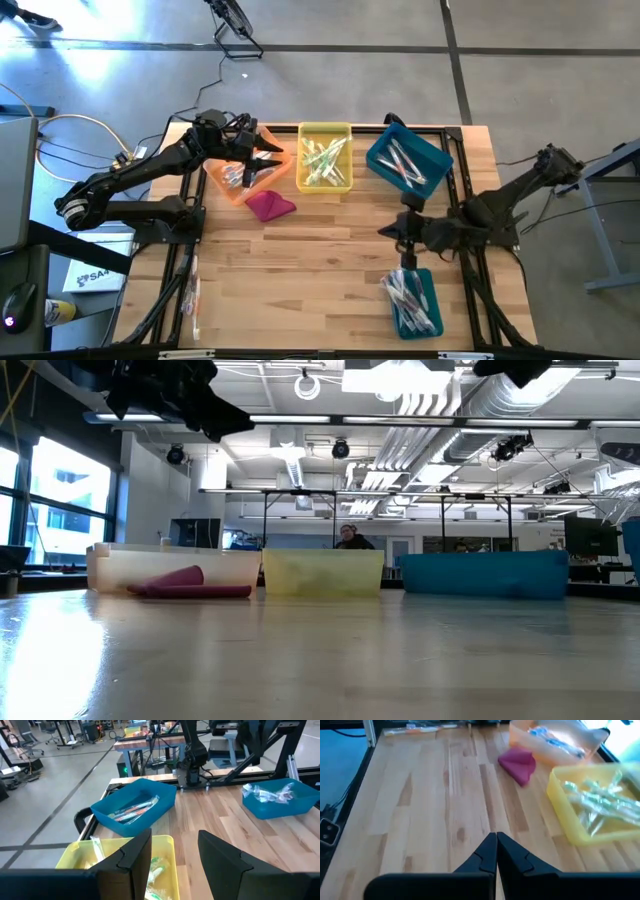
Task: Pick & Place Toothbrushes
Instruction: Put the orange toothbrush into the top blue bin
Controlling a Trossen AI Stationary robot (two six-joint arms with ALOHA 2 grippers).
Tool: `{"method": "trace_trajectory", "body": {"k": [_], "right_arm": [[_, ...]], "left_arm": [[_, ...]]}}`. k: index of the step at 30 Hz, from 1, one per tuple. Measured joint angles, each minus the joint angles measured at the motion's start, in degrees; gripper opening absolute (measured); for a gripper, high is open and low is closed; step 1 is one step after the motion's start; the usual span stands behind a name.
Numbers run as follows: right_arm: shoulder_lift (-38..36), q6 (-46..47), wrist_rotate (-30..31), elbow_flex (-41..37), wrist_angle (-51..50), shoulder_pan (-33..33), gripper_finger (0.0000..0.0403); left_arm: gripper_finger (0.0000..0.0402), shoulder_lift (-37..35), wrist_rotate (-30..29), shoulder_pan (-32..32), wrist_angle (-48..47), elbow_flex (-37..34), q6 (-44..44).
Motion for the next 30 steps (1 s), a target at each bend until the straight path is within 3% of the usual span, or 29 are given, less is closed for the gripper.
{"method": "trace_trajectory", "body": {"k": [4,9,20,25,30], "right_arm": [[0.0,-7.6,-5.6,-1.5,6.8,-5.3,0.0002],[0.0,-15.2,-17.6,-7.1,21.0,-13.1,0.0002],[0.1,-19.9,-35.0,-19.5,47.8,-26.0,0.0002],[0.0,-20.1,-39.2,-23.0,56.7,-30.1,0.0002],[0.0,-20.7,-39.4,-23.5,57.5,-33.7,0.0002]], "left_arm": [[0.0156,0.0,0.0,0.0,-2.4,0.0,0.0],[0.0156,0.0,0.0,0.0,-8.1,0.0,0.0],[0.0156,0.0,0.0,0.0,-15.5,0.0,-1.5],[0.0156,0.0,-0.2,-0.8,-16.4,0.0,-0.7],[0.0156,0.0,-3.5,-6.6,-16.3,0.0,-0.4]]}}
